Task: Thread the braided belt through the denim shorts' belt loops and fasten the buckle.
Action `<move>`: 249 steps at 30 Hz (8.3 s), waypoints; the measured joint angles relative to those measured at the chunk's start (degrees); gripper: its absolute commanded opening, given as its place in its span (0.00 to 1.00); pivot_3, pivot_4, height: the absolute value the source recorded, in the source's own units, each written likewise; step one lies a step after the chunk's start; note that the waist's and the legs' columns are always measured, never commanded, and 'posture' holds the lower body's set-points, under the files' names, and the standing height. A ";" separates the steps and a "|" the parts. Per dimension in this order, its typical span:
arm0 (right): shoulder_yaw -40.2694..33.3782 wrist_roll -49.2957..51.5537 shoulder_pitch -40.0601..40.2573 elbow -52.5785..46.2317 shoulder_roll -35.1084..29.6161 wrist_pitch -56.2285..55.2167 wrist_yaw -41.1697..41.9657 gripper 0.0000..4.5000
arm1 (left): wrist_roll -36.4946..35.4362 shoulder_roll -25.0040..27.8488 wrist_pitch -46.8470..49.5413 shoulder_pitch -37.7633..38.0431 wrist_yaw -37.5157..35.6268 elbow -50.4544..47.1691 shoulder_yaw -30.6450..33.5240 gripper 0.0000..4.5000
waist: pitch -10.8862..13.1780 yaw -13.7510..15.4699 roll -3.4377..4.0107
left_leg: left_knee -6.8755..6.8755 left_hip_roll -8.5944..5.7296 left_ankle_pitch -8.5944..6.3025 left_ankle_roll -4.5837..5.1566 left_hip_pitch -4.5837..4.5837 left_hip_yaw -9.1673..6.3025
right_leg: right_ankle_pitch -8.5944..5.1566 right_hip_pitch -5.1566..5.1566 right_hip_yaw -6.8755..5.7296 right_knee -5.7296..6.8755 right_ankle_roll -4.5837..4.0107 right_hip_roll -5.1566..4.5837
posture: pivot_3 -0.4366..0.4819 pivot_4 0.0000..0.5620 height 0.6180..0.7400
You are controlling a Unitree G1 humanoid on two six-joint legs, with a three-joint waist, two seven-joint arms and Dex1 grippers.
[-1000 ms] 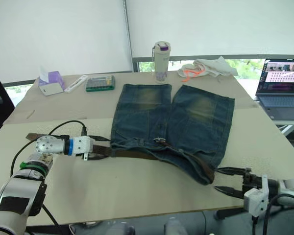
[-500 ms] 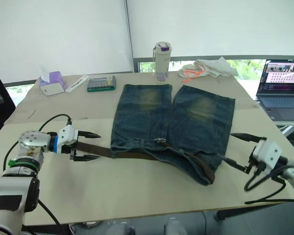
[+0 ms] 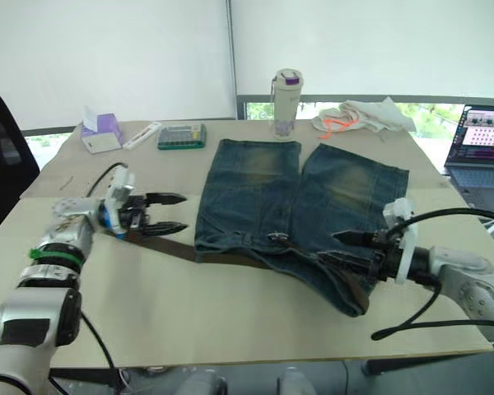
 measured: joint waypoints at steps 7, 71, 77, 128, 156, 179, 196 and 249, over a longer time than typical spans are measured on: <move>3.20 -10.69 -1.02 -0.54 5.25 5.13 1.79 0.99 | -3.73 -9.80 13.88 5.74 9.13 -16.98 -1.19 1.00 | -0.02 -0.28 0.04 | -0.03 -0.04 -0.01 0.02 0.04 -0.11 | 0.00 -0.01 0.00 0.03 0.00 0.04 | 0.48 0.27 1.00; 1.26 -42.31 6.20 -3.52 15.11 -8.28 5.14 0.99 | 3.10 -0.62 7.85 25.07 14.72 -28.24 -14.00 1.00 | -0.50 0.13 0.48 | -0.41 -0.02 -0.01 -0.01 0.73 0.05 | -0.05 0.36 0.06 -0.09 -0.01 -0.03 | 0.48 0.27 1.00; 0.28 -48.00 8.82 -3.81 12.13 -15.32 5.58 0.94 | 4.58 -1.20 3.88 25.22 17.55 -27.49 -13.58 1.00 | -0.52 -0.15 0.51 | -0.47 0.01 -0.01 -0.01 0.85 0.09 | -0.18 0.47 0.06 -0.11 0.20 0.01 | 0.48 0.27 1.00; 4.79 -66.69 -18.72 40.45 19.11 -35.80 -7.03 0.01 | -3.48 -0.38 8.69 29.51 25.44 -47.55 -3.81 1.00 | -0.14 -0.11 -0.07 | -0.60 0.02 -0.01 -0.04 0.84 -0.05 | -0.04 0.62 0.02 -0.45 -0.10 -0.11 | 0.48 0.27 1.00; -11.34 -36.95 5.29 1.44 8.69 -14.10 16.78 0.99 | -7.76 -8.05 19.84 45.64 60.11 -59.78 15.16 1.00 | 0.21 -0.13 0.20 | -0.72 0.11 -0.08 -0.12 0.88 -0.15 | -0.07 0.89 -0.04 -0.85 0.02 -0.34 | 0.48 0.27 1.00; -9.37 -32.94 1.69 -8.12 14.82 -7.68 10.64 1.00 | -1.94 -14.31 33.00 29.79 102.82 -42.41 29.35 0.83 | 0.28 1.22 0.00 | -0.72 -0.49 0.10 -0.45 0.88 -0.22 | -0.01 0.95 -0.29 -0.89 0.23 -0.59 | 0.48 0.27 1.00; -9.19 -33.04 1.17 -8.46 14.87 -7.68 9.93 1.00 | 4.12 -14.63 27.20 32.24 102.01 -41.56 24.44 0.01 | -0.01 1.28 0.49 | -0.76 -0.82 0.13 -0.50 0.87 -0.33 | -0.10 1.01 -0.26 -0.87 0.49 -1.01 | 0.48 0.27 1.00; -18.19 12.33 -19.15 -13.17 50.56 24.35 -66.03 0.00 | 68.15 -6.15 -31.05 10.83 103.77 -31.53 -28.53 0.30 | 0.18 -0.18 0.00 | -1.10 -0.84 0.45 -0.28 0.06 -0.33 | 0.07 -0.13 -0.20 -0.48 0.37 -0.97 | 0.48 0.27 1.00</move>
